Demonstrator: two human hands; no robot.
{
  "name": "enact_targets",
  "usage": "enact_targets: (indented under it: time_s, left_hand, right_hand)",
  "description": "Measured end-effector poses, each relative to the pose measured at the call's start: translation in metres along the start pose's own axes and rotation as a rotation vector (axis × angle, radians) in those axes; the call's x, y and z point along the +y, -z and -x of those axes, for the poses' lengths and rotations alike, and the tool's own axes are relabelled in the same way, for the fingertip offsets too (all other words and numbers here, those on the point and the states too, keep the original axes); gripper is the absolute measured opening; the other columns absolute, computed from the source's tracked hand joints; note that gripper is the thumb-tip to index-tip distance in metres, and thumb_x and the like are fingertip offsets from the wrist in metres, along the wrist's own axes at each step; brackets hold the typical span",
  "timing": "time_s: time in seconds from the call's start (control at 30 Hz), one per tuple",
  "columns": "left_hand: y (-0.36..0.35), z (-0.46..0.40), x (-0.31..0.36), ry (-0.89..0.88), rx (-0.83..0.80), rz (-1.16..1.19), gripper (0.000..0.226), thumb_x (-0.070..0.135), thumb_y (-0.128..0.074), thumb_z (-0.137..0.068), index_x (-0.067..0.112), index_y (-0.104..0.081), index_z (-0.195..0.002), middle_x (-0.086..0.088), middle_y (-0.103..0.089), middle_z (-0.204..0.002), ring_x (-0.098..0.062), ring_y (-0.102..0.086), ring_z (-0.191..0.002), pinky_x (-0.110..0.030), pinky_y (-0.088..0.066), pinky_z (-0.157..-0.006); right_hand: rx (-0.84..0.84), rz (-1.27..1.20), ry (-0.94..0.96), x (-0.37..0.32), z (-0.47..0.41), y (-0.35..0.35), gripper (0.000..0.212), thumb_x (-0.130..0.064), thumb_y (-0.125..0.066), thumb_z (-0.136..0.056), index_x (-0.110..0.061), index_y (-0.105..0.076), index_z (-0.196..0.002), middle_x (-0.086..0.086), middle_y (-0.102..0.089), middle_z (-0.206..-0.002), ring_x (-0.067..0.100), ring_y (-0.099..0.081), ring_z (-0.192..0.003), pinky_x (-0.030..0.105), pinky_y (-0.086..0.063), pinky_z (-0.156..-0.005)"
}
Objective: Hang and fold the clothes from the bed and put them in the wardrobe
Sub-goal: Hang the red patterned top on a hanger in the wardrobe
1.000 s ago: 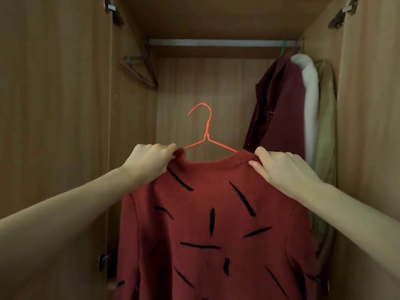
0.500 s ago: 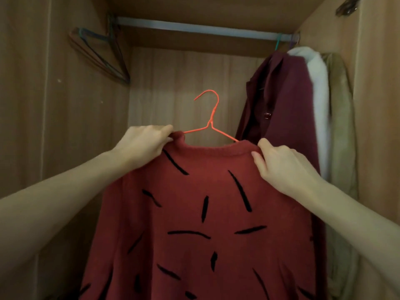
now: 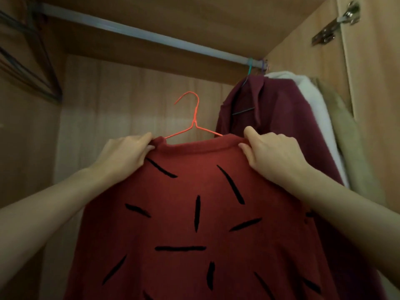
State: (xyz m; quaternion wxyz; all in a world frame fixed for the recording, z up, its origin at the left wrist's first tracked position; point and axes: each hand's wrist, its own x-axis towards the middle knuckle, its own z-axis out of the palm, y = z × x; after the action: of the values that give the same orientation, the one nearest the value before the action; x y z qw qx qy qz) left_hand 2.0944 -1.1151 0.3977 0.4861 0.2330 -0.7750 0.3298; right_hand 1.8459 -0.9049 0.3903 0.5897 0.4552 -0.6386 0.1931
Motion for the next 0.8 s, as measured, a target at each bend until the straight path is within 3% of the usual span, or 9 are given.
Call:
enact_targets:
  time_s: [0.13, 0.23, 0.33, 0.5, 0.57, 0.67, 0.73, 0.8]
  left_hand:
    - [-0.039, -0.014, -0.007, -0.07, 0.026, -0.053, 0.022, 0.034, -0.047, -0.096, 0.016, -0.054, -0.104, -0.006, -0.07, -0.099, -0.035, -0.067, -0.085, -0.038, -0.047, -0.06]
    - [-0.055, -0.028, -0.012, -0.199, 0.155, -0.112, 0.024, 0.031, -0.044, -0.096, 0.012, -0.057, -0.089, -0.006, -0.069, -0.079, -0.033, -0.065, -0.057, -0.034, -0.044, -0.047]
    - [-0.069, -0.048, -0.014, -0.256, 0.21, -0.146, 0.031, 0.036, -0.034, -0.092, 0.013, -0.054, -0.086, -0.005, -0.065, -0.07, -0.031, -0.061, -0.045, -0.032, -0.044, -0.044]
    - [-0.091, -0.087, -0.011, -0.189, 0.357, -0.073, 0.015, 0.029, -0.056, -0.093, 0.018, -0.048, -0.098, -0.004, -0.069, -0.077, -0.032, -0.06, -0.042, -0.027, -0.037, -0.04]
    - [-0.097, -0.106, -0.006, -0.237, 0.402, -0.112, 0.019, 0.021, -0.059, -0.087, 0.021, -0.049, -0.103, -0.005, -0.062, -0.085, -0.03, -0.06, -0.047, -0.029, -0.036, -0.044]
    - [-0.102, -0.139, 0.005, -0.249, 0.414, -0.239, 0.033, 0.008, -0.065, -0.075, 0.023, -0.057, -0.104, -0.008, -0.055, -0.101, -0.031, -0.056, -0.078, -0.039, -0.037, -0.065]
    - [-0.1, -0.156, 0.02, -0.132, 0.359, -0.263, 0.033, 0.008, -0.069, -0.07, 0.023, -0.059, -0.098, -0.008, -0.054, -0.099, -0.032, -0.053, -0.084, -0.041, -0.036, -0.069]
    - [-0.103, -0.173, 0.038, 0.039, 0.235, -0.08, 0.03, 0.009, -0.062, -0.076, 0.024, -0.06, -0.103, -0.006, -0.059, -0.1, -0.033, -0.06, -0.089, -0.039, -0.038, -0.073]
  right_hand:
    - [0.034, 0.164, 0.131, 0.004, -0.017, -0.015, 0.025, -0.043, -0.046, -0.094, -0.019, -0.052, -0.096, 0.0, -0.064, -0.088, 0.026, -0.063, -0.085, 0.03, -0.029, -0.051]
    - [-0.057, 0.354, 0.248, 0.01, -0.027, -0.031, 0.022, -0.039, -0.056, -0.087, -0.019, -0.052, -0.078, 0.0, -0.064, -0.069, 0.025, -0.065, -0.062, 0.025, -0.019, -0.045]
    - [-0.047, 0.41, 0.314, 0.024, -0.036, -0.036, 0.026, -0.031, -0.065, -0.082, -0.016, -0.049, -0.069, 0.001, -0.056, -0.051, 0.025, -0.058, -0.044, 0.021, -0.011, -0.045]
    - [0.053, 0.492, 0.272, 0.047, -0.056, -0.019, 0.031, -0.036, -0.06, -0.087, -0.015, -0.047, -0.068, 0.004, -0.05, -0.042, 0.026, -0.055, -0.034, 0.017, -0.003, -0.048]
    - [0.075, 0.498, 0.26, 0.056, -0.069, -0.017, 0.032, -0.033, -0.064, -0.084, -0.013, -0.048, -0.065, 0.007, -0.048, -0.041, 0.027, -0.052, -0.032, 0.016, -0.005, -0.049]
    - [0.132, 0.551, 0.25, 0.066, -0.089, -0.018, 0.033, -0.026, -0.073, -0.077, -0.011, -0.049, -0.061, 0.009, -0.05, -0.041, 0.026, -0.052, -0.032, 0.016, -0.011, -0.047]
    - [0.194, 0.593, 0.243, 0.074, -0.107, -0.019, 0.033, -0.021, -0.079, -0.071, -0.012, -0.05, -0.058, 0.008, -0.051, -0.042, 0.025, -0.053, -0.033, 0.016, -0.009, -0.049]
    - [0.226, 0.594, 0.233, 0.083, -0.125, -0.021, 0.034, -0.017, -0.083, -0.064, -0.01, -0.05, -0.057, 0.008, -0.052, -0.043, 0.026, -0.054, -0.033, 0.014, -0.007, -0.052]
